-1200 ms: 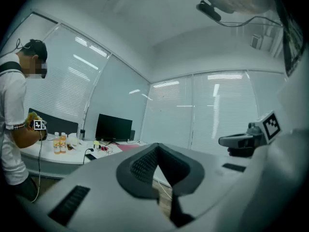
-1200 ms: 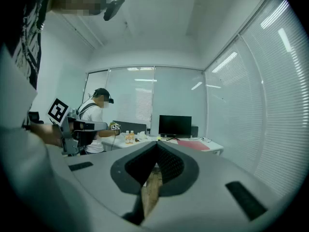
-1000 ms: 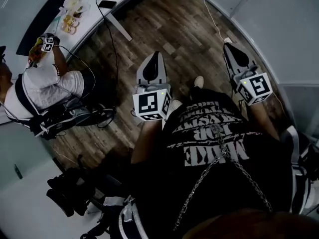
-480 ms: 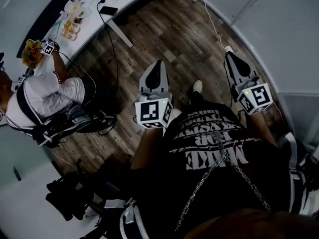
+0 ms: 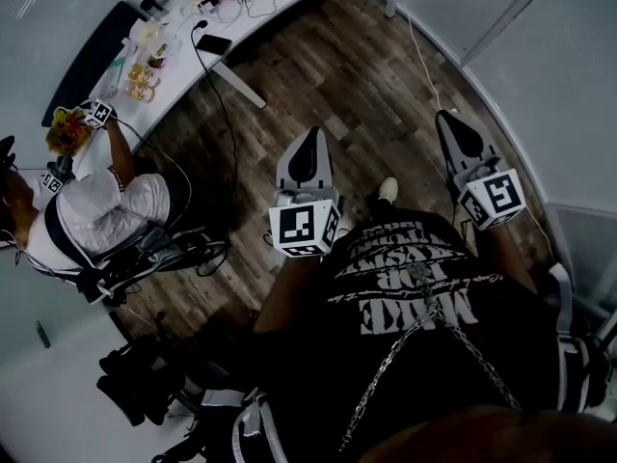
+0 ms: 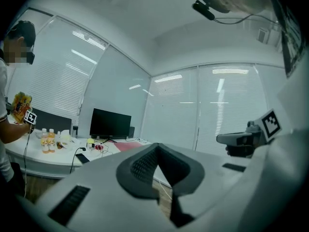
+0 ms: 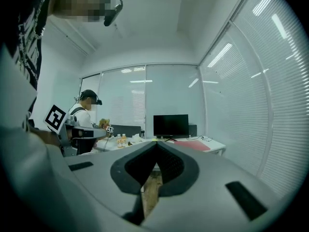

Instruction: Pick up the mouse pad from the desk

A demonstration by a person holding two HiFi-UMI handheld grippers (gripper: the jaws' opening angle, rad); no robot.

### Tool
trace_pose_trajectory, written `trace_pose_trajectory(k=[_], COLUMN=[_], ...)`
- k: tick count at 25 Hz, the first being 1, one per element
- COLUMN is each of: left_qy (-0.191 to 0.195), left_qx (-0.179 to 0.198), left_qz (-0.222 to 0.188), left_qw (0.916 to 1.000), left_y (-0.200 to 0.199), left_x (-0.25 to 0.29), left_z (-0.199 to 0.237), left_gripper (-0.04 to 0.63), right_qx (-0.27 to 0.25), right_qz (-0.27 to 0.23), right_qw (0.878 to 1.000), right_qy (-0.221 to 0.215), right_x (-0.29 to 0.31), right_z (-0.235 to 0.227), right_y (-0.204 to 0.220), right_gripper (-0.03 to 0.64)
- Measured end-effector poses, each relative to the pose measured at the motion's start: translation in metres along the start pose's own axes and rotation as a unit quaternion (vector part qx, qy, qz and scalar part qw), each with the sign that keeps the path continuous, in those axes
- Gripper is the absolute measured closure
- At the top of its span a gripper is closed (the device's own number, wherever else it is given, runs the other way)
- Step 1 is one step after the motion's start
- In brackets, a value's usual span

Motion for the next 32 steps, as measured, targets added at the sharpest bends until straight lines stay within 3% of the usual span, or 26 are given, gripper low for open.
trace_pose_trajectory(k=[16, 20, 25, 32], left_qy=[-0.032, -0.042, -0.048, -0.027], left_qx=[0.032, 0.042, 0.028, 0.006], left_qz=[-0.018, -0.018, -0.001, 0.013], left_qw=[0.9988, 0.9981, 0.9984, 0.9995], left_y=[-0.049, -0.052, -0.045, -0.037], left_x=[0.149, 0.164, 0.184, 0.228], left_z=[-0.059, -0.066, -0.059, -0.036], left_gripper=[0.591, 0.591, 0.591, 0.591], right_qx=[0.015, 0.030, 0.048, 0.043], right_qz=[-0.023, -0.018, -0.002, 0.023], right_qw=[0.999, 0.998, 0.997, 0.998], right_qy=[-0.028, -0.046, -0.059, -0.042], right_x=[0.050, 0.062, 0.085, 0.114], right_z=[-0.171, -0.183, -0.192, -0.207], right_y=[-0.020, -0.014, -0.005, 0.004], right_gripper=[0.622, 0.622, 0.622, 0.623])
Point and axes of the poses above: the fingertips, and each gripper's own axes: x forward along the fingers, z to its left, y out of its underside, the point moved 8 cm from there along -x, backward along the fingers, and after that the axes turned 6 degrees about z, right-handed, at the moved point
